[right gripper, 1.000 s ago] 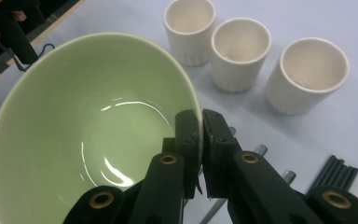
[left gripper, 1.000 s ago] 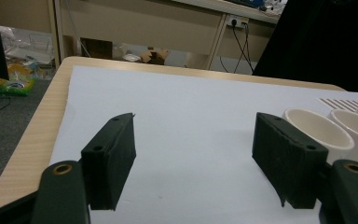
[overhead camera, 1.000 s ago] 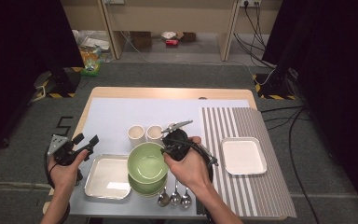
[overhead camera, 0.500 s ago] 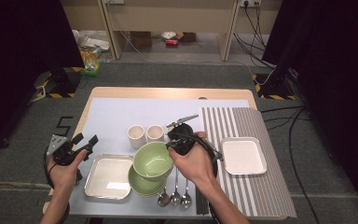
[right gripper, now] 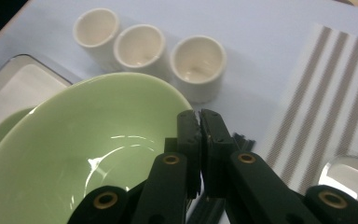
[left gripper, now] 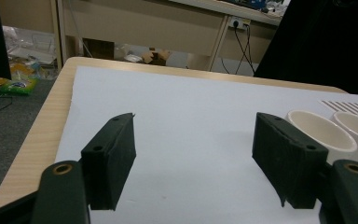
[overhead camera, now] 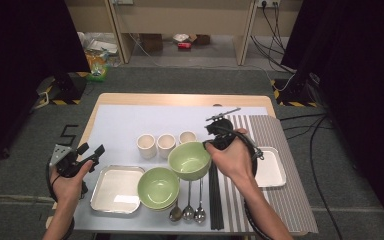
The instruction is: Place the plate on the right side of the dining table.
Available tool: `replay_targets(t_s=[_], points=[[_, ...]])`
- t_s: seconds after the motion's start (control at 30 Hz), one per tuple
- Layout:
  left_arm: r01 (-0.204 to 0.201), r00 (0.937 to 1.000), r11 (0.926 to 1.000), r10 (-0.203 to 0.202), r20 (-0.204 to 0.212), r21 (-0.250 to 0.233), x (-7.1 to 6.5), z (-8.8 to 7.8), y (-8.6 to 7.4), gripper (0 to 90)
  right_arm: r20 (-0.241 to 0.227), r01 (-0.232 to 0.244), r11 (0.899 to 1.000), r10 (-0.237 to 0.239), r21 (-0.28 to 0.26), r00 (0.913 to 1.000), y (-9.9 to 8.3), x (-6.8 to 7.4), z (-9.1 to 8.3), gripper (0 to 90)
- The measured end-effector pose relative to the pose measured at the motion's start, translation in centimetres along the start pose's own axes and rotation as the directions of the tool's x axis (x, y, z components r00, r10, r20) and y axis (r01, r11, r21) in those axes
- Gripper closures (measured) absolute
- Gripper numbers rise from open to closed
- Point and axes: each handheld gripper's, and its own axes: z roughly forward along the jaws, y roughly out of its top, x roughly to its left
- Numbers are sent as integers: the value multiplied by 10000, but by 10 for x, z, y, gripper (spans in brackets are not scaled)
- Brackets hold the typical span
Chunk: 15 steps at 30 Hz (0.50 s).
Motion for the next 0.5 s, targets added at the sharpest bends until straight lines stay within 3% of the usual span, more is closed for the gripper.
replay_targets(t_s=[0.1, 0.2, 0.33, 0.47, 0.5], points=[[22, 10000, 10000, -22, 4, -1, 0, 0, 0, 291, 443, -570, 9982, 562, 163, 9974, -4, -28, -2, 884], [54, 10000, 10000, -54, -7, -2, 1, 0, -1, 291, 877, -1213, 9917, 1173, 423, 9892, -12, -58, -3, 885], [50, 10000, 10000, -50, -16, 44, 1, 1, -1, 291, 1479, -2178, 9747, 2084, 501, 9668, -29, -103, -5, 885], [54, 10000, 10000, -54, -3, 65, 0, 3, -2, 291, 2064, -2954, 9538, 2785, 554, 9380, -45, -138, -7, 885], [59, 10000, 10000, -59, 0, 71, 0, 3, -3, 291, 2115, -3124, 9493, 2984, 352, 9307, -49, -145, -7, 885]])
